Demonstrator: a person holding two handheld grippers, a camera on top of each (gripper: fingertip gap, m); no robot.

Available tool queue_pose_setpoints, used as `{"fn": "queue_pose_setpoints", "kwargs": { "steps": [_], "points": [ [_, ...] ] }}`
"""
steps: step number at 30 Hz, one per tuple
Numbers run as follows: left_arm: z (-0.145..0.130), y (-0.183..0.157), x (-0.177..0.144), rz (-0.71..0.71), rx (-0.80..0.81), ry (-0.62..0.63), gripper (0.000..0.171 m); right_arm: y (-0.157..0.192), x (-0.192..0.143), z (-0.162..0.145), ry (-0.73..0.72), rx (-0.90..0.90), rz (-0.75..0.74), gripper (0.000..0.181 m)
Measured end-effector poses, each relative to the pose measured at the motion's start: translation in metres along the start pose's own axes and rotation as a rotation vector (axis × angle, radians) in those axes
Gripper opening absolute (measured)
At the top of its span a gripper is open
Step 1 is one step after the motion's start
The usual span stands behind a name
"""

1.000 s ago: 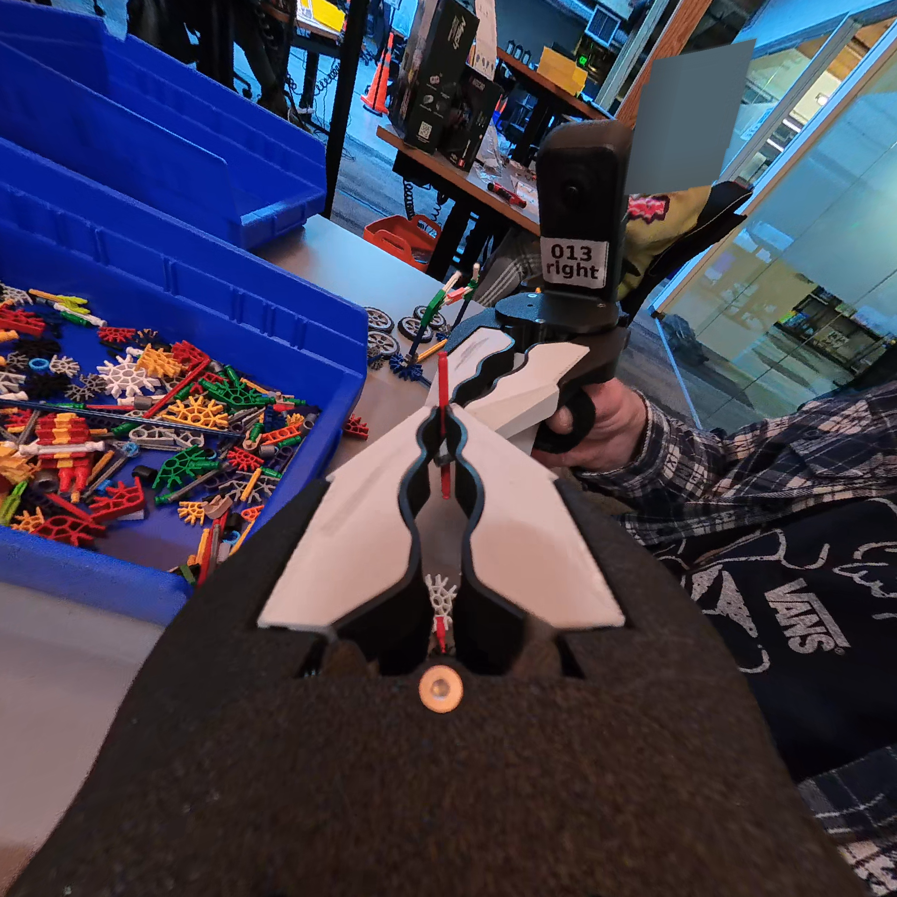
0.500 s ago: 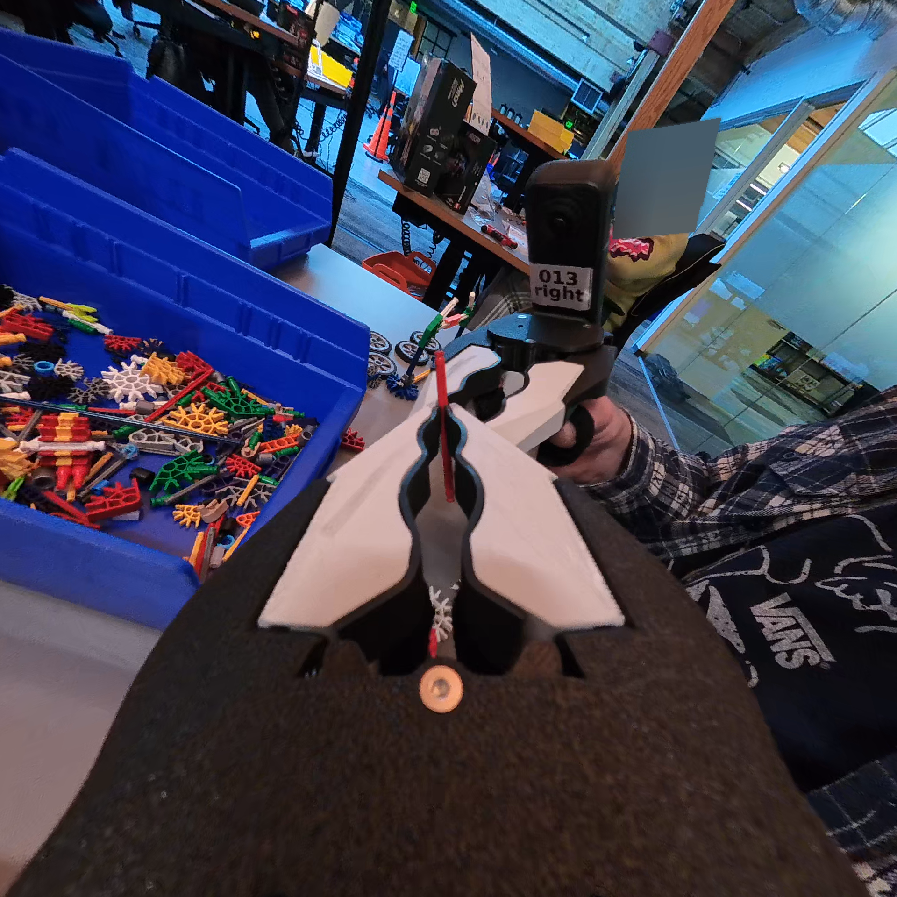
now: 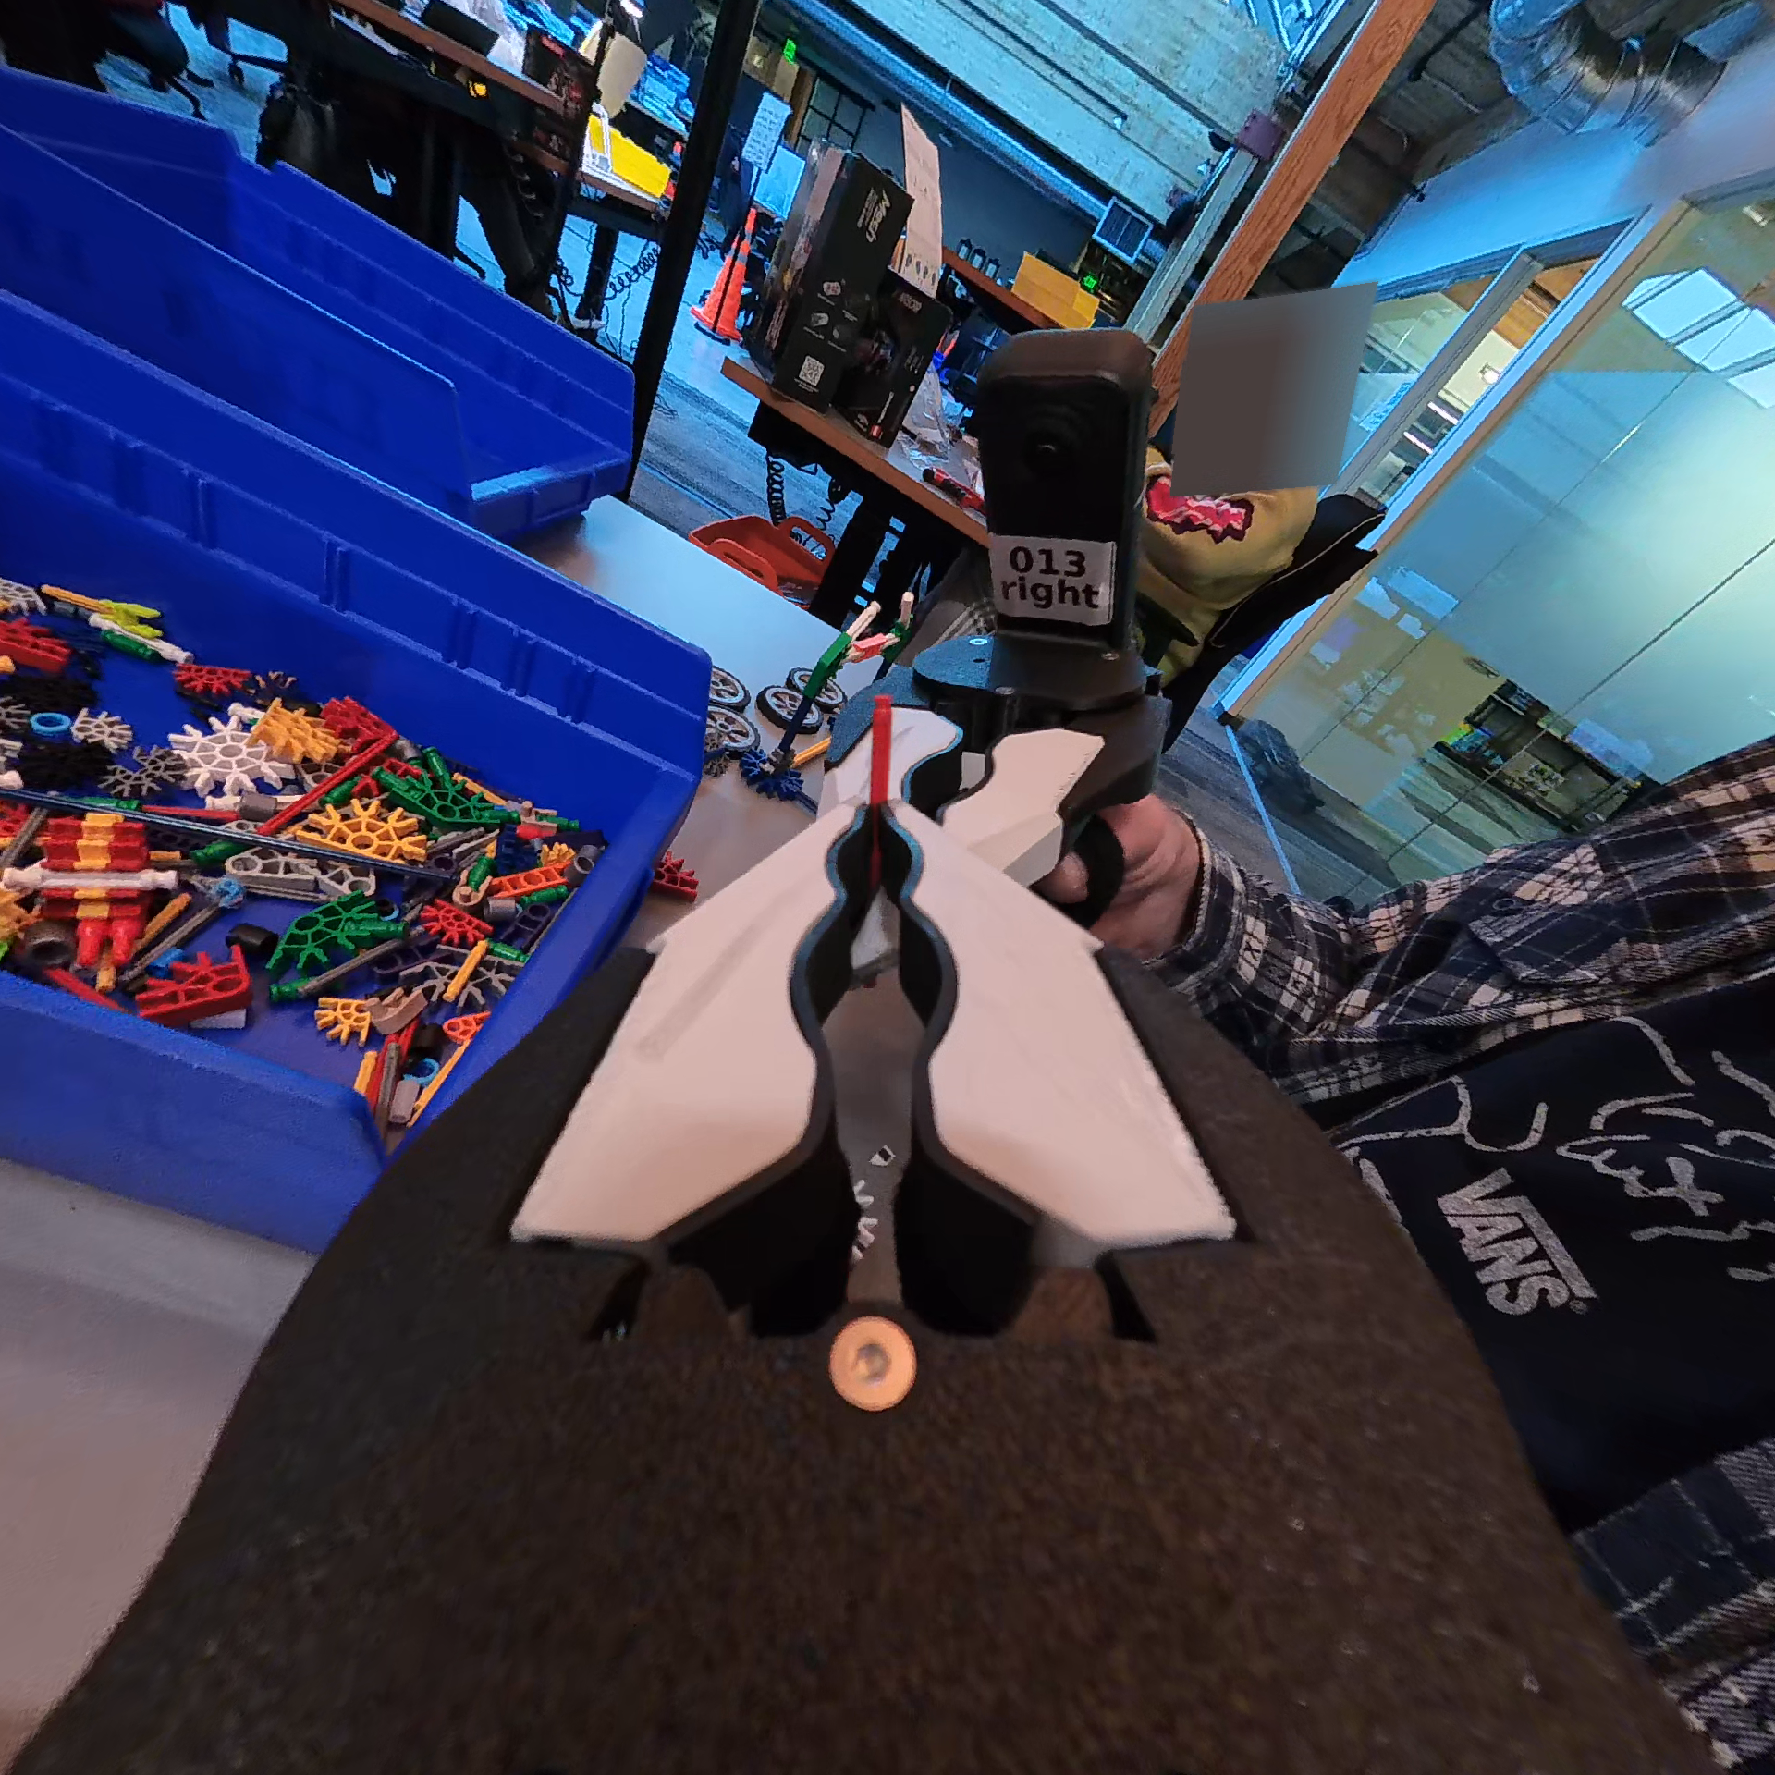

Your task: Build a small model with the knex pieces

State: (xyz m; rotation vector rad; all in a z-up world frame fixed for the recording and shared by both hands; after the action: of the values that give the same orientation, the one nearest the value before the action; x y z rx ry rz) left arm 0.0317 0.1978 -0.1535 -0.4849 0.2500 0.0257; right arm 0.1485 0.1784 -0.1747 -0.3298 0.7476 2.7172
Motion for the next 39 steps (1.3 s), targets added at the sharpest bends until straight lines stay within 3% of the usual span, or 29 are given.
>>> {"fn": "queue_pose_setpoints", "kwargs": {
  "steps": [26,39],
  "points": [
    [-0.010,-0.001,-0.004,0.058,0.013,0.041,0.002,-0.001,-0.004,-0.012,0.035,0.012,-0.006,0.000],
    [-0.031,-0.006,0.003,0.117,0.037,0.248,0.016,0.005,0.004,-0.044,0.186,0.033,0.013,0.001]
  ]
}}
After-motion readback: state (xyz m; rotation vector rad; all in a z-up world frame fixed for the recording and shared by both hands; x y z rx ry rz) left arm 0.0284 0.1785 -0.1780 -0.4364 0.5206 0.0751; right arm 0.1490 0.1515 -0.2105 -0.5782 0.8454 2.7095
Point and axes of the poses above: each gripper's, where its closed fingertips meet, x out along the fingers, z out of its top, y = z × x across the jaws, the point moved 8 cm from there along -x, back along the fingers, and after that the axes turned 9 degrees about y, right-handed, at the moved point
